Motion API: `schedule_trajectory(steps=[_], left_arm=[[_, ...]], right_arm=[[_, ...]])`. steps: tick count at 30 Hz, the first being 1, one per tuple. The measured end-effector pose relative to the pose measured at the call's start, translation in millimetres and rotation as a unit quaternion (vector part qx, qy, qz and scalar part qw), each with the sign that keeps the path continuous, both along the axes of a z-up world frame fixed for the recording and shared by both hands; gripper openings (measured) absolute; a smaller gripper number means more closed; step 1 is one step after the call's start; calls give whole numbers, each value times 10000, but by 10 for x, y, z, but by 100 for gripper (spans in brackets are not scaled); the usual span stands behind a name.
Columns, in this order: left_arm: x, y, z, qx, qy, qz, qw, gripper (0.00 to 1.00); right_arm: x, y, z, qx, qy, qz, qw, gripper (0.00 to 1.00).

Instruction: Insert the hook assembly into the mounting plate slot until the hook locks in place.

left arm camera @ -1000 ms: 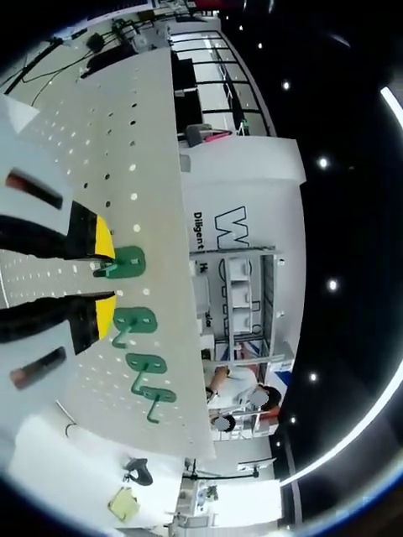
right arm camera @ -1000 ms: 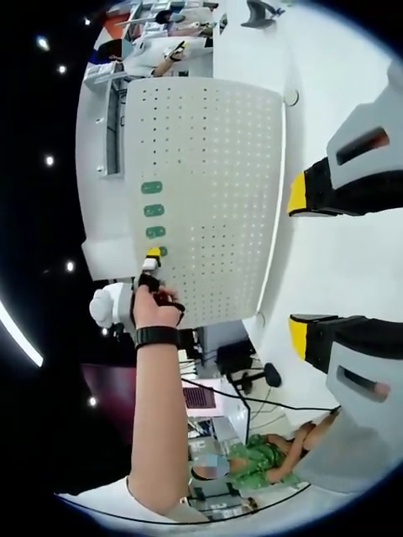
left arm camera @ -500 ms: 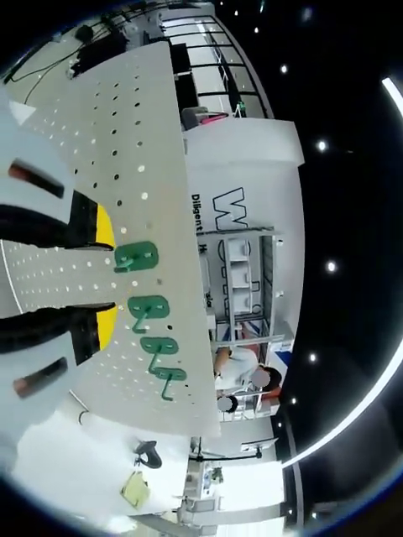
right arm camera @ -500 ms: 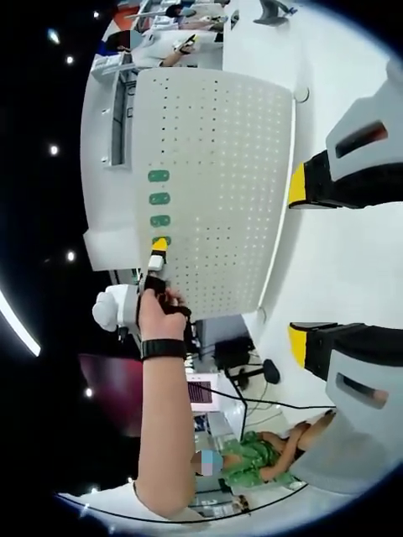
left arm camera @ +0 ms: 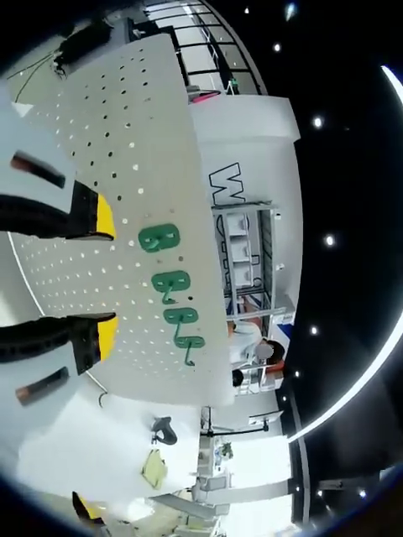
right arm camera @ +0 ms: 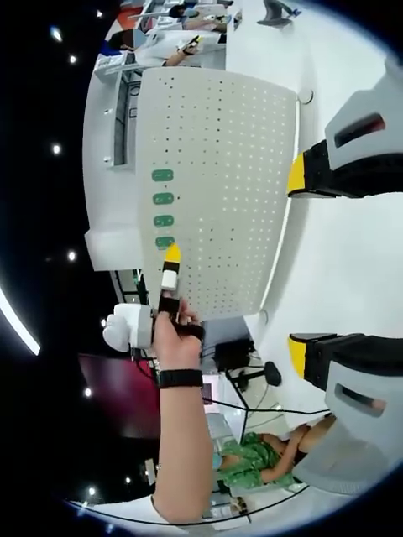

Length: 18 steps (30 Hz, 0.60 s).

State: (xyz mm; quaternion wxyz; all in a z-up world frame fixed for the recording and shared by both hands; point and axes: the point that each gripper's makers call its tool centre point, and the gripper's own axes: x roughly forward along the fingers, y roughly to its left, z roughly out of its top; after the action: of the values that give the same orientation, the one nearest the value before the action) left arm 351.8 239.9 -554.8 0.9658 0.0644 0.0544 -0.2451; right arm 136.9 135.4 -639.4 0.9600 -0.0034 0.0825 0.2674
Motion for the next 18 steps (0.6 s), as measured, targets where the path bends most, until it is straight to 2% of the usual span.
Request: schedule_trajectory(steps=[6,10,15,18], left_arm=[[-131,15,-38,-24,-28,-223,9997,44],[-224,48,-50,-112,69,-336,9993,46],[-359,98,5,-95,-13,-561,9984,48],[-422,117,25,-230,-47,-694,9973,50]], right_arm=[[19,15,12,-4,30,-8,10000,67],[24,57,21,-21,48,15,10000,67],[26,101,46,-74,30,44,10000,68],[38,98,61,-67,12,39,10000,68]])
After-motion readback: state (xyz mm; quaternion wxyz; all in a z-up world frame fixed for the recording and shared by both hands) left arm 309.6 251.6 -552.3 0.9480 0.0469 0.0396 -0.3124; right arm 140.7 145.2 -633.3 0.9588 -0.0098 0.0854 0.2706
